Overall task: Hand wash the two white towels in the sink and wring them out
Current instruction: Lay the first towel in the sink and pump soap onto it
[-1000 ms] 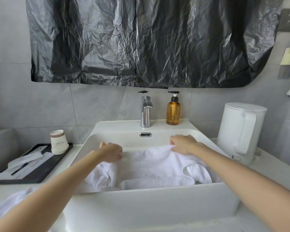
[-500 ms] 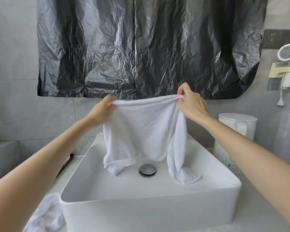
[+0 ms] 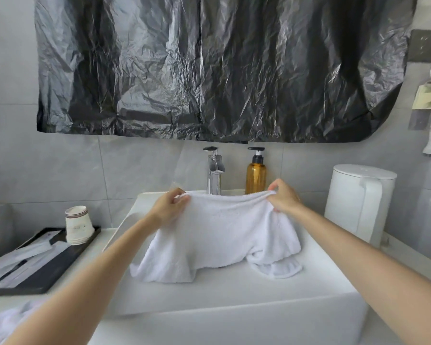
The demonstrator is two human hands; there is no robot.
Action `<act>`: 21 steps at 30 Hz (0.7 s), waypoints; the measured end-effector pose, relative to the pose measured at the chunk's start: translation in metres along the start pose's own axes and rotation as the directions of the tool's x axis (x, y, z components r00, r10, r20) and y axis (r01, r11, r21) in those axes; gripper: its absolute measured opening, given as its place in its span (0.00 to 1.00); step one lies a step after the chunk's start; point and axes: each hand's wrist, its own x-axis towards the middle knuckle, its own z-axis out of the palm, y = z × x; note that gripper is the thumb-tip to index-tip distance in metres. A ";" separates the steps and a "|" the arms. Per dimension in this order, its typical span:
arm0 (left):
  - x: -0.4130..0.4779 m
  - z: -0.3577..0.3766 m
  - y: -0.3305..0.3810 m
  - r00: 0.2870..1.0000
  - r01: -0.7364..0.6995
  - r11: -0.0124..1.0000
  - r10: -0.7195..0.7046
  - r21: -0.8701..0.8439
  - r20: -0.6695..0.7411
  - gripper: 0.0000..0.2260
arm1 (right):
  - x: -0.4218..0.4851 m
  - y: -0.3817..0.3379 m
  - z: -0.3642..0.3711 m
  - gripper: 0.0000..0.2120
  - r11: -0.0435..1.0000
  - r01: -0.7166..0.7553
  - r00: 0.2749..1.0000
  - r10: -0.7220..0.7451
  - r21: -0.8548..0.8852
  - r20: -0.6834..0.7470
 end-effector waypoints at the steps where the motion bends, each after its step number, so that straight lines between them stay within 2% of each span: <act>1: 0.004 0.003 -0.002 1.000 0.019 1.000 -0.019 -0.014 -0.006 0.09 | 0.006 0.004 0.006 0.13 1.000 -0.009 0.999 0.009 0.004 0.044; 4: 0.017 0.013 -0.011 0.998 0.058 0.997 -0.058 -0.055 -0.003 0.07 | 0.021 0.009 0.015 0.19 0.996 0.057 0.997 -0.053 -0.067 0.064; 7: 0.024 0.022 -0.017 0.998 0.056 0.995 -0.057 -0.083 -0.005 0.07 | 0.035 0.004 0.014 0.27 0.985 0.145 0.984 -0.153 -0.093 -0.090; 10: 0.031 0.027 -0.025 0.998 0.064 0.980 -0.067 -0.189 -0.012 0.06 | 0.048 -0.005 0.010 0.34 0.986 0.155 0.968 -0.164 -0.061 -0.188; 17: 0.028 0.033 -0.031 0.995 0.101 0.931 -0.092 -0.350 0.043 0.07 | 0.094 -0.015 0.027 0.48 0.982 0.184 0.964 -0.174 0.033 -0.199; 21: 0.029 0.032 -0.037 0.990 0.144 0.922 -0.129 -0.360 0.064 0.08 | 0.109 -0.016 0.045 0.50 0.972 0.214 0.960 -0.191 0.098 -0.205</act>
